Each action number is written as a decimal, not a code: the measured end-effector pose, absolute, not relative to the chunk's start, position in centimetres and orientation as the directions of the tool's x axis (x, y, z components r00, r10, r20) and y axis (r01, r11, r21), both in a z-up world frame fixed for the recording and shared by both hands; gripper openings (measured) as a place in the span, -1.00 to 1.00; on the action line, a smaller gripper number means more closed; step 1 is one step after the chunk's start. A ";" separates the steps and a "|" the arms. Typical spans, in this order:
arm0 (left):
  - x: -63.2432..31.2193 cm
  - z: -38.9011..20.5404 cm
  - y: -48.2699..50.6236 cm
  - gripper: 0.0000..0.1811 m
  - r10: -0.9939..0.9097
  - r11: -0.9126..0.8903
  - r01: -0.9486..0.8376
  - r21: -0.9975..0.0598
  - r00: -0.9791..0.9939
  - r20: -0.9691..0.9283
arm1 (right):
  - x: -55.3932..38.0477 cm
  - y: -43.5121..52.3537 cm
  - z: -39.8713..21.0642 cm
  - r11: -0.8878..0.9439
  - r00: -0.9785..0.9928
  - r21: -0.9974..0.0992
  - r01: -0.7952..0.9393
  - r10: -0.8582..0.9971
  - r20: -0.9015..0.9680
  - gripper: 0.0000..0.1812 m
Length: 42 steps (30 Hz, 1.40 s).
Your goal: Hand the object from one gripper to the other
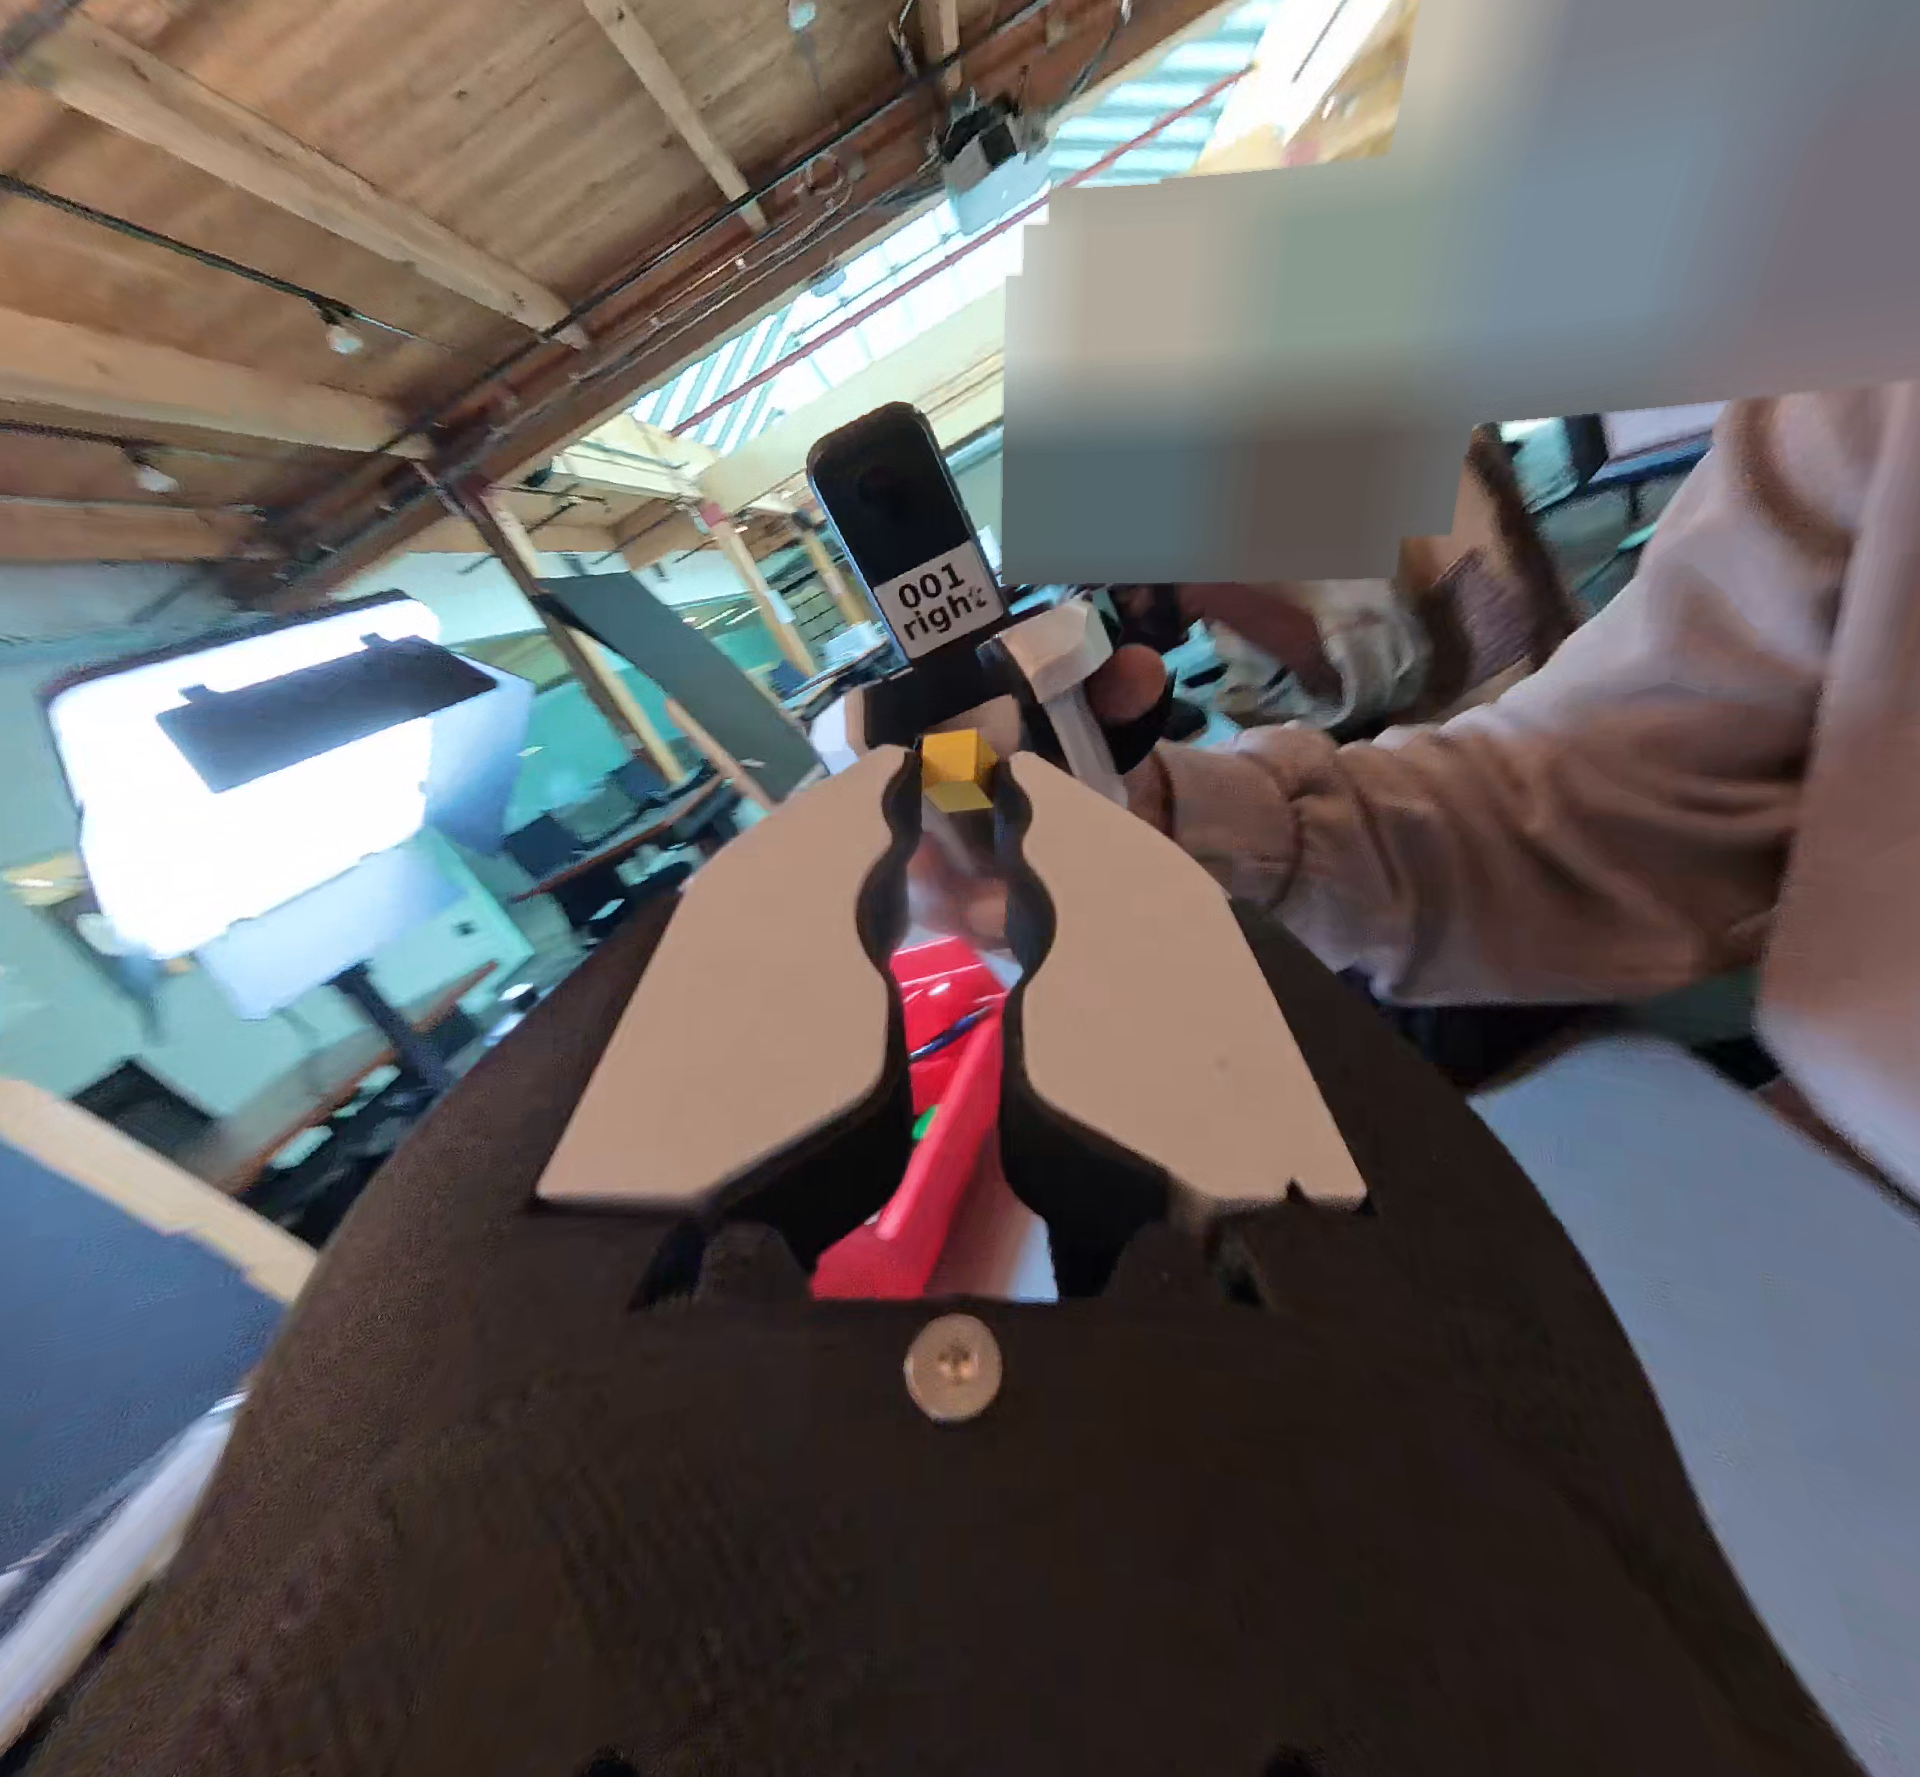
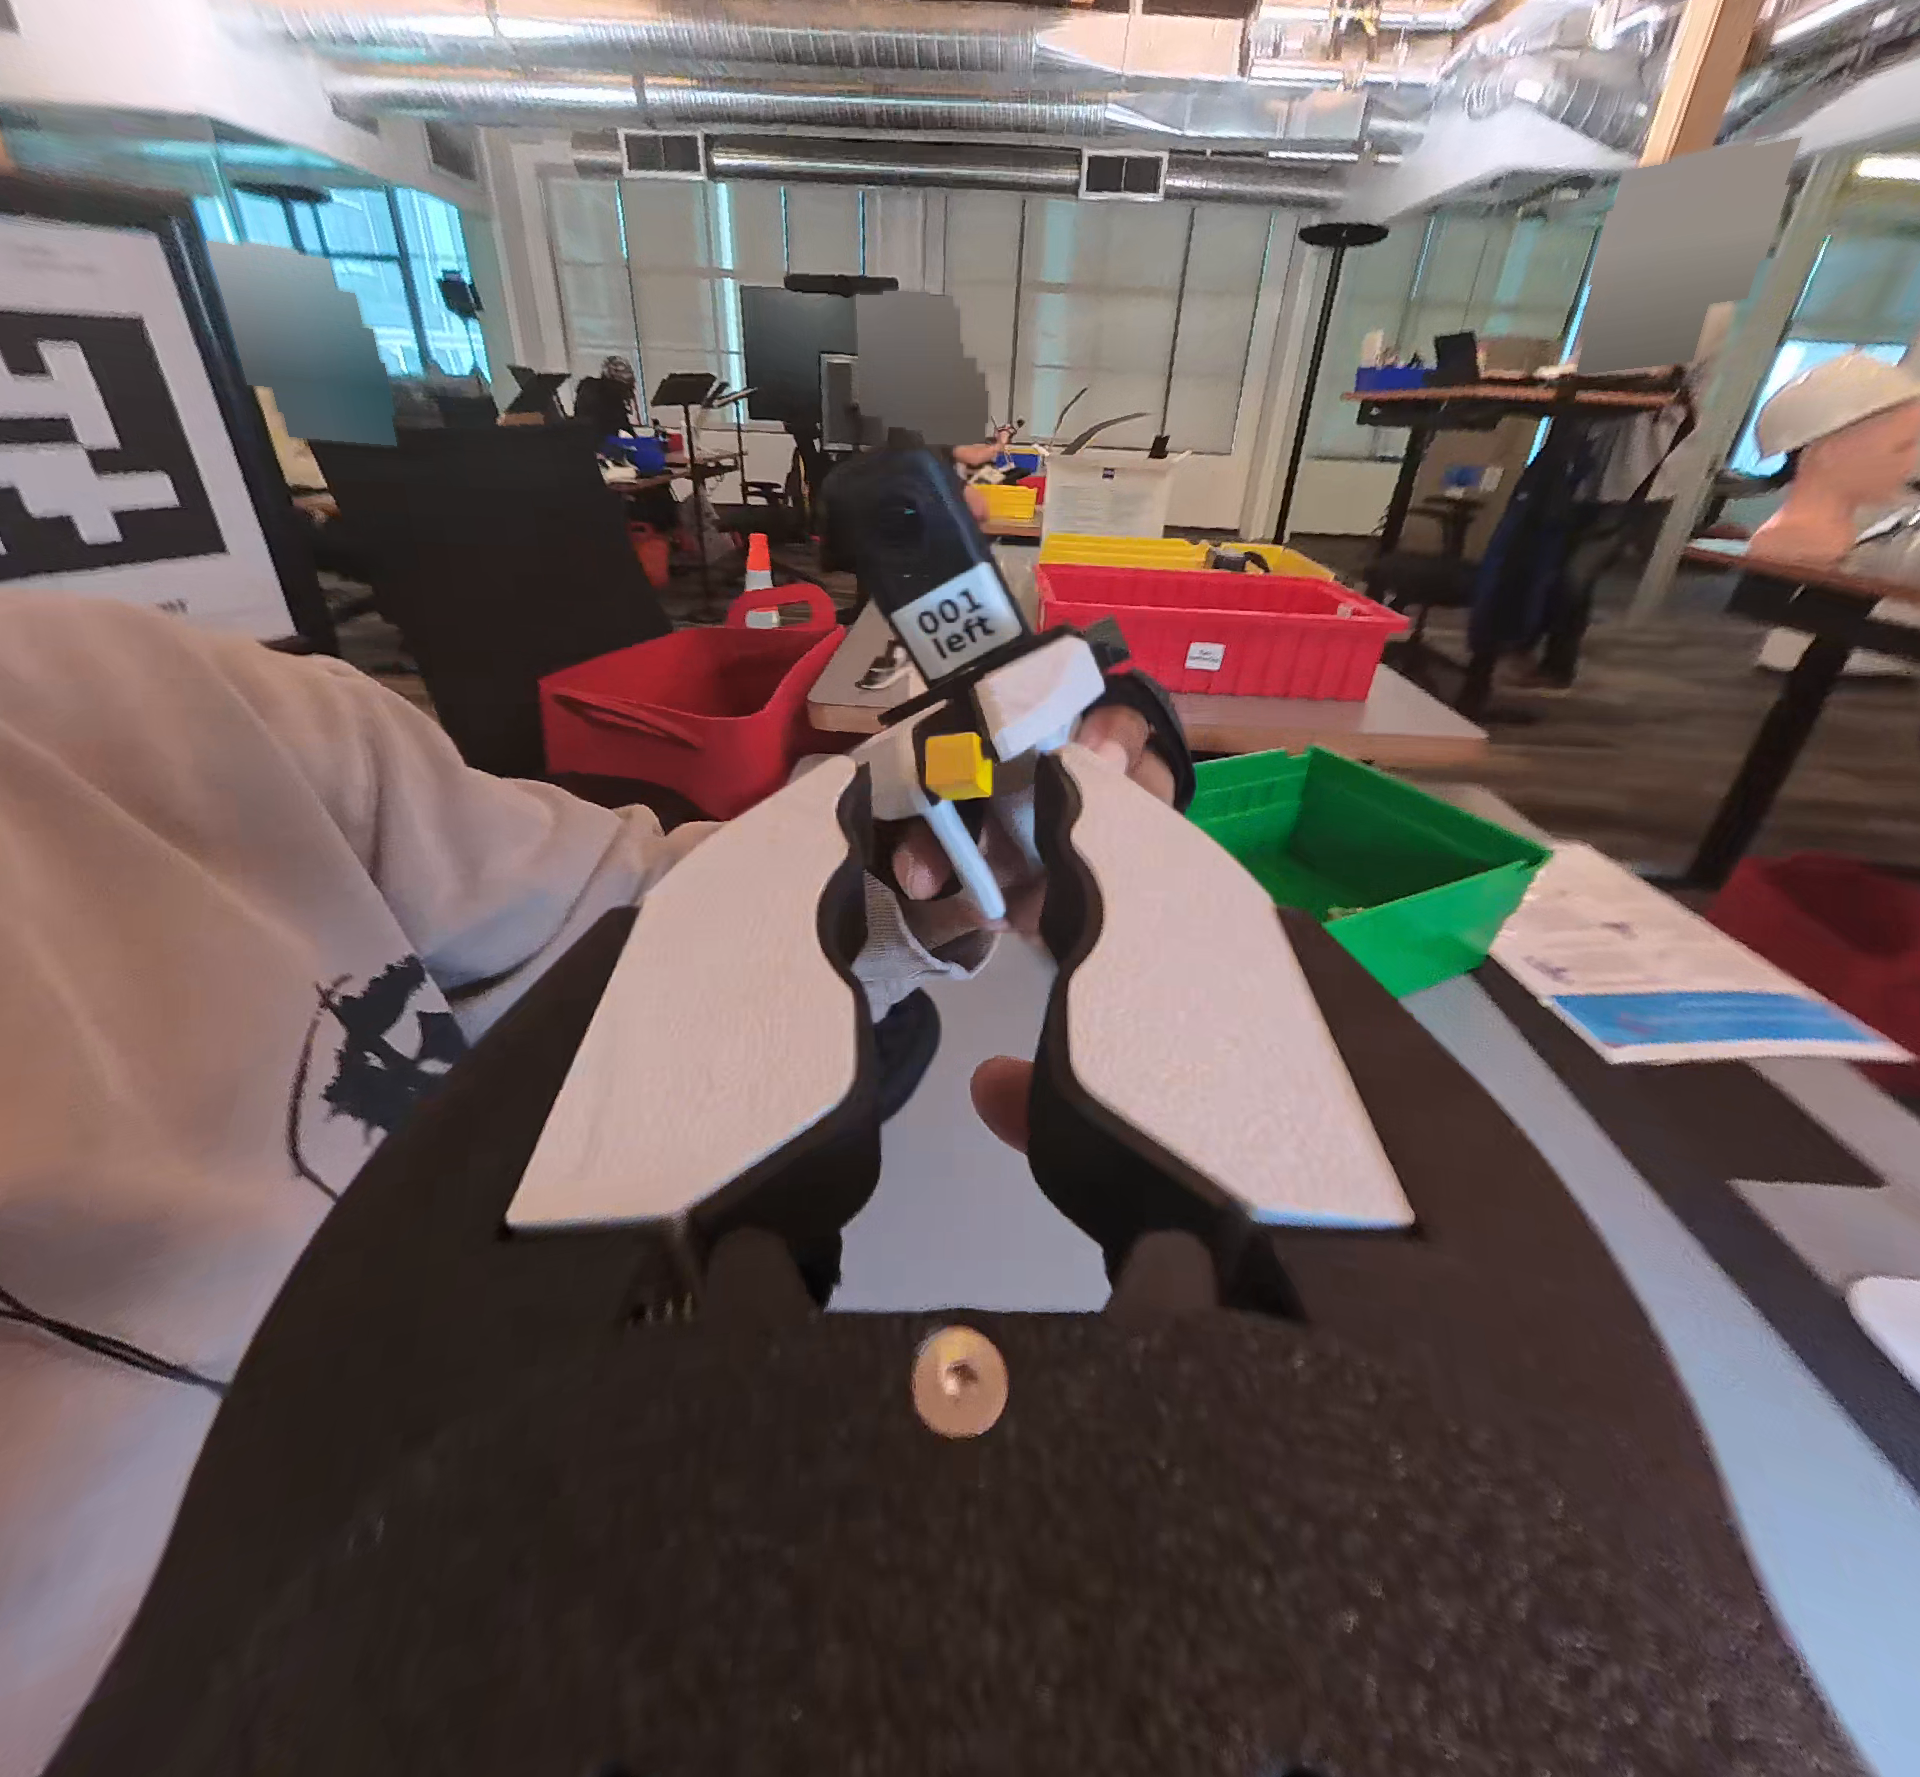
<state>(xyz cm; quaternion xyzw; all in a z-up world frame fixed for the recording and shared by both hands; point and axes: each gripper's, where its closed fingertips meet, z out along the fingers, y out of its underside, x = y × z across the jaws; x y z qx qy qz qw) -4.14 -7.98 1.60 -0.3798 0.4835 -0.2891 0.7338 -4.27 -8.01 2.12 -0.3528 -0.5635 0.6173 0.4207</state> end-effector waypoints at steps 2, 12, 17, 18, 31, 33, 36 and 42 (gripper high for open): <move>-4.1 1.5 -7.6 -0.86 -0.696 0.621 -0.052 -0.782 0.421 -0.581 | -4.5 -7.7 2.0 -0.069 -0.401 -0.993 -0.093 0.916 -0.026 -0.67; -4.1 1.0 -5.9 -0.86 -0.142 0.758 -0.530 -0.380 0.435 -0.889 | -4.9 -6.4 1.6 -0.149 -0.351 -0.988 -0.037 0.928 -0.127 -0.75; -3.4 1.4 -6.7 -0.85 -0.033 0.784 -0.555 -0.277 0.409 -0.912 | -4.4 -7.1 1.6 -0.171 -0.425 -0.985 -0.026 0.893 -0.144 -0.75; -3.3 1.5 -7.0 -0.85 -0.022 0.791 -0.551 -0.265 0.407 -0.913 | -4.3 -7.3 1.5 -0.171 -0.439 -0.985 -0.021 0.887 -0.144 -0.75; -1.7 1.8 -9.1 -0.84 0.044 0.837 -0.522 -0.164 0.362 -0.931 | -3.3 -10.1 1.7 -0.257 -0.635 -0.966 0.032 0.741 -0.218 -0.77; -1.7 1.8 -9.1 -0.84 0.054 0.836 -0.528 -0.152 0.355 -0.933 | -3.3 -10.2 1.6 -0.255 -0.638 -0.966 0.035 0.738 -0.218 -0.78; -1.6 1.8 -9.2 -0.84 0.055 0.839 -0.523 -0.148 0.353 -0.934 | -3.3 -10.3 1.6 -0.267 -0.647 -0.963 0.041 0.727 -0.229 -0.81; -1.4 1.8 -9.6 -0.84 -0.004 0.860 -0.473 -0.192 0.370 -0.929 | -2.9 -10.6 1.4 -0.216 -0.663 -0.976 0.010 0.729 -0.168 -0.83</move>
